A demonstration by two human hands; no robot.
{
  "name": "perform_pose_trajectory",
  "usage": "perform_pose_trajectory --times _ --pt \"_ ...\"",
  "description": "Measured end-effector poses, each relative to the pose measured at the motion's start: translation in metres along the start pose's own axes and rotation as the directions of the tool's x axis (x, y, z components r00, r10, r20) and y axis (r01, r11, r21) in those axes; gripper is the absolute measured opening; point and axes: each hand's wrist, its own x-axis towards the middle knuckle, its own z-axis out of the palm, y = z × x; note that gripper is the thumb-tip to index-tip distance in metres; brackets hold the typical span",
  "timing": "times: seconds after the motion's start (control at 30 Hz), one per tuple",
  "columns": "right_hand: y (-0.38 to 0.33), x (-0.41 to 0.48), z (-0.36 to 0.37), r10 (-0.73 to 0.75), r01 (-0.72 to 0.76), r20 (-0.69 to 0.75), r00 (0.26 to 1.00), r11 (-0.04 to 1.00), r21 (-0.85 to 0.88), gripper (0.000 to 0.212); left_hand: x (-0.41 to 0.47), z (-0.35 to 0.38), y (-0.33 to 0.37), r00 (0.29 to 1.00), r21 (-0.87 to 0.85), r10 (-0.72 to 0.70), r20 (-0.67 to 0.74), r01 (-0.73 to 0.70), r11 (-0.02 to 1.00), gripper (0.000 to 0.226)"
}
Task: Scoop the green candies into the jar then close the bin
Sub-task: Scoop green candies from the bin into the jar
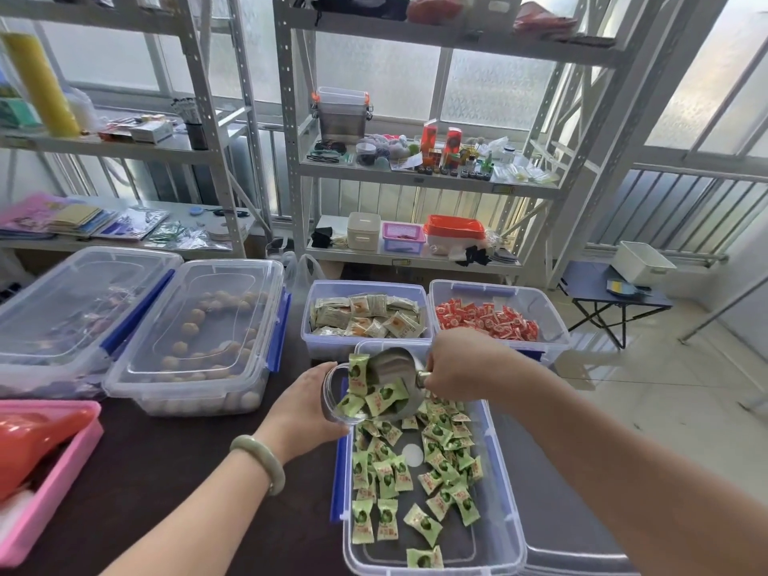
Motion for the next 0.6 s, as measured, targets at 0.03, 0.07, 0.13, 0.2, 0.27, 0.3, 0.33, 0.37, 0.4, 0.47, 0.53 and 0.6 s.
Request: perform_pose_trajectory --times 0.03,0.07,0.13,0.2,0.27,0.3,0.33,0.37,0.4,0.47,0.53,0.6 --pt "-0.006 -0.002 -0.005 -0.004 0.004 0.003 1.0 1.0 -0.029 0.023 -0.001 -0.001 0.0 1.0 -0.003 0.002 -0.002 -0.002 1.0 0.096" --pt "-0.012 -0.004 -0.01 -0.006 0.006 0.005 1.0 0.998 -0.055 0.026 -0.002 -0.002 0.001 1.0 -0.008 0.006 -0.002 -0.006 1.0 0.094" --pt "-0.021 -0.008 -0.018 -0.006 0.007 0.007 1.0 0.995 -0.104 0.03 -0.003 -0.004 0.003 0.999 -0.028 0.044 -0.002 -0.044 0.999 0.084" --pt "-0.028 -0.012 -0.023 -0.001 0.0 -0.003 1.0 0.99 -0.144 0.03 -0.004 -0.007 0.005 0.997 -0.049 0.081 0.001 -0.081 0.995 0.075" --pt "-0.033 -0.015 -0.025 0.001 -0.004 -0.018 1.0 0.987 -0.158 0.028 -0.003 -0.008 0.003 0.995 -0.063 0.098 0.007 -0.097 0.993 0.07" --pt "-0.034 -0.016 -0.026 0.003 -0.007 -0.021 1.0 0.987 -0.16 0.027 -0.003 -0.009 0.002 0.994 -0.065 0.105 0.01 -0.104 0.992 0.068" --pt "-0.036 -0.017 -0.027 0.006 -0.01 -0.022 1.0 0.986 -0.165 0.026 -0.003 -0.009 0.001 0.994 -0.069 0.105 0.013 -0.104 0.992 0.067" --pt "-0.037 -0.018 -0.027 0.006 -0.01 -0.026 1.0 0.986 -0.168 0.026 -0.003 -0.01 0.0 0.994 -0.073 0.105 0.014 -0.104 0.992 0.068" --pt "-0.038 -0.018 -0.027 0.01 -0.015 -0.026 1.0 0.986 -0.166 0.026 -0.003 -0.011 -0.001 0.995 -0.077 0.103 0.016 -0.102 0.992 0.07" --pt "-0.038 -0.02 -0.026 0.033 -0.036 -0.021 0.999 0.989 -0.145 0.03 -0.002 -0.013 -0.004 0.995 -0.073 0.097 0.027 -0.095 0.993 0.071" --pt "-0.032 -0.019 -0.023 0.073 -0.075 -0.021 0.997 0.992 -0.099 0.033 -0.001 -0.015 -0.007 0.994 -0.058 0.098 0.038 -0.095 0.994 0.073" --pt "-0.021 -0.018 -0.017 0.131 -0.132 -0.031 0.991 0.991 -0.029 0.032 -0.002 -0.018 -0.009 0.994 -0.041 0.103 0.043 -0.102 0.994 0.074"
